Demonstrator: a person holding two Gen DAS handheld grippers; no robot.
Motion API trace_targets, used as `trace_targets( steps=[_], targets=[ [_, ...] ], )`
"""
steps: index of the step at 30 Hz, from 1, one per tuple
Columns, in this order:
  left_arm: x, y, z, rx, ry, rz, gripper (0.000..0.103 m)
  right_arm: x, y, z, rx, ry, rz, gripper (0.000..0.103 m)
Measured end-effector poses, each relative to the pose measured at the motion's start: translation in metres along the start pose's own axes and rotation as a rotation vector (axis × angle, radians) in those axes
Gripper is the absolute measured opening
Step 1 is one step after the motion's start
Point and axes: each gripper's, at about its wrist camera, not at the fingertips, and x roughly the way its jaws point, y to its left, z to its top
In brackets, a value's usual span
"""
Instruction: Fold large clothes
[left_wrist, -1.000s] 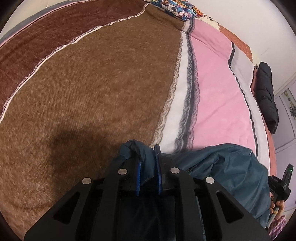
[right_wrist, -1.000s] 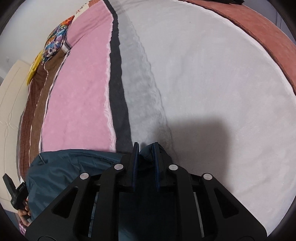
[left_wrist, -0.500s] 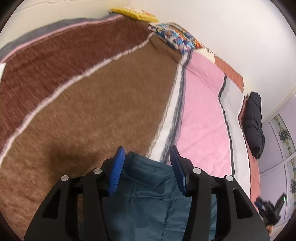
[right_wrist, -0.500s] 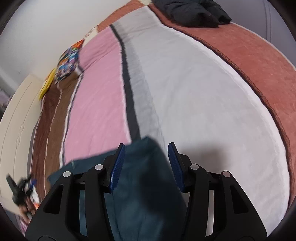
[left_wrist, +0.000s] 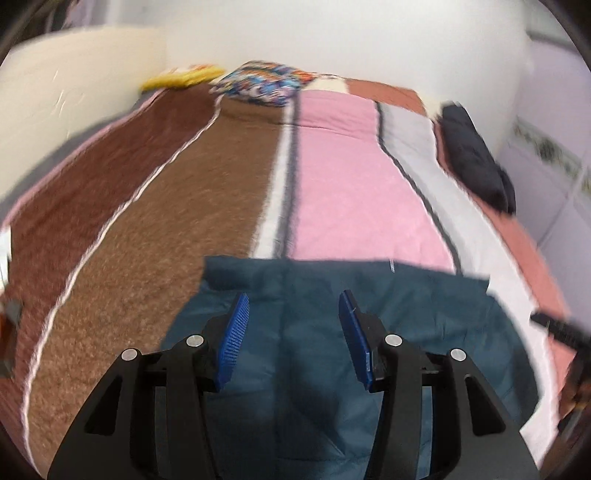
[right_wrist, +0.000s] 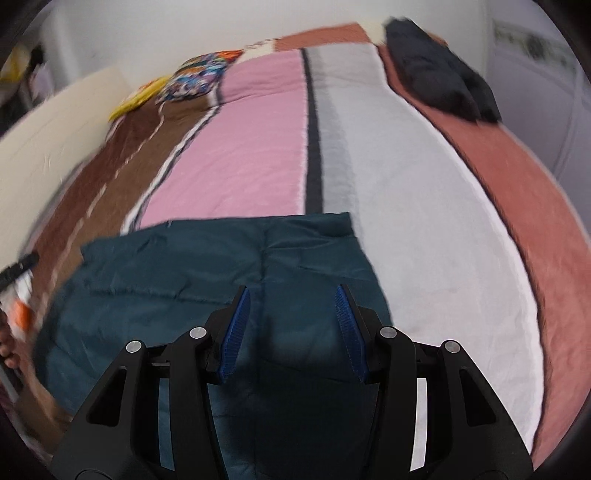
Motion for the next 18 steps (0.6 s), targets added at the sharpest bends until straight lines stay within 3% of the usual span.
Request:
trace_targets(
  steps=[5,9,12,18],
  targets=[
    [0.048,-0.025,-0.014,0.105,0.037,0.099,0.05,0.055,0.011,0.0,-0.025,0.054,-0.066,0.048],
    [0.088,-0.014,-0.017,0.037,0.116,0.134,0.05,0.091,0.0,0.001,-0.006,0.083,-0.124,0.048],
    [0.101,-0.003,-0.021,-0.024,0.137,0.123,0.05,0.115,-0.012,0.0,0.041,0.12,-0.114,0.048],
    [0.122,-0.002,-0.022,-0.029,0.17,0.123,0.051,0.136,-0.019,0.0,0.079,0.163,-0.112,0.054]
  ],
)
